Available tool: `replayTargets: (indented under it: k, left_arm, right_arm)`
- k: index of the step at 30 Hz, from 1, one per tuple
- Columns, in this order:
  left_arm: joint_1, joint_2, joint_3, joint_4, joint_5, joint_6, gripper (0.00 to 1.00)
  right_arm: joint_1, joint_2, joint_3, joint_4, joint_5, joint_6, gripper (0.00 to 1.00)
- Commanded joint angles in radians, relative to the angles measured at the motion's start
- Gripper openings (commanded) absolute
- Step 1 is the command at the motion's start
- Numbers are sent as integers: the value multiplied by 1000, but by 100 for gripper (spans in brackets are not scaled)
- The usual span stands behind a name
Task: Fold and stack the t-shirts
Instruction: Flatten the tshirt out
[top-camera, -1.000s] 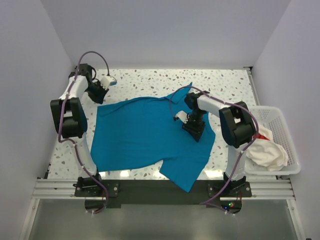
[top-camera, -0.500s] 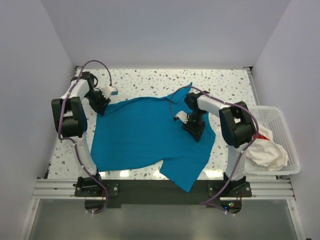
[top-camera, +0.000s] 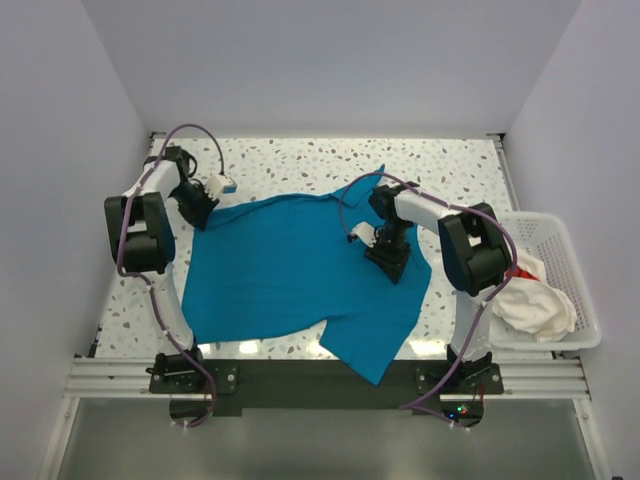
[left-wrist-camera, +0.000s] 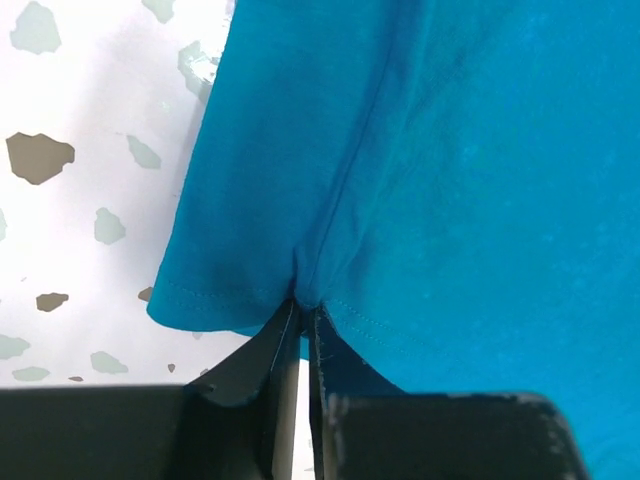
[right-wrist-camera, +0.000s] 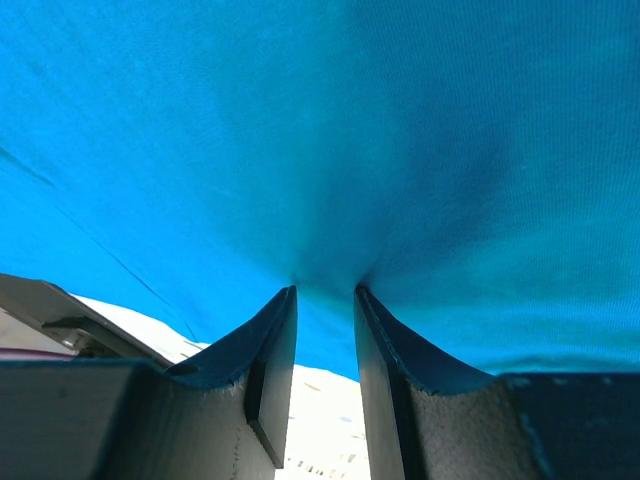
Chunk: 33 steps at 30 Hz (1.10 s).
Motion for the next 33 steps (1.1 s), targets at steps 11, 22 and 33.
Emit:
replayTargets:
  k: [11, 22, 33]
  left_arm:
    - [26, 86, 293, 64, 0, -103, 0]
    - [32, 192, 355, 255, -100, -298, 40]
    - [-56, -81, 217, 282, 290, -372, 55]
  right_arm:
    - [2, 23, -18, 5, 35, -39, 34]
    - [5, 1, -16, -32, -18, -53, 35]
    - [-129, -89, 198, -51, -408, 141, 40]
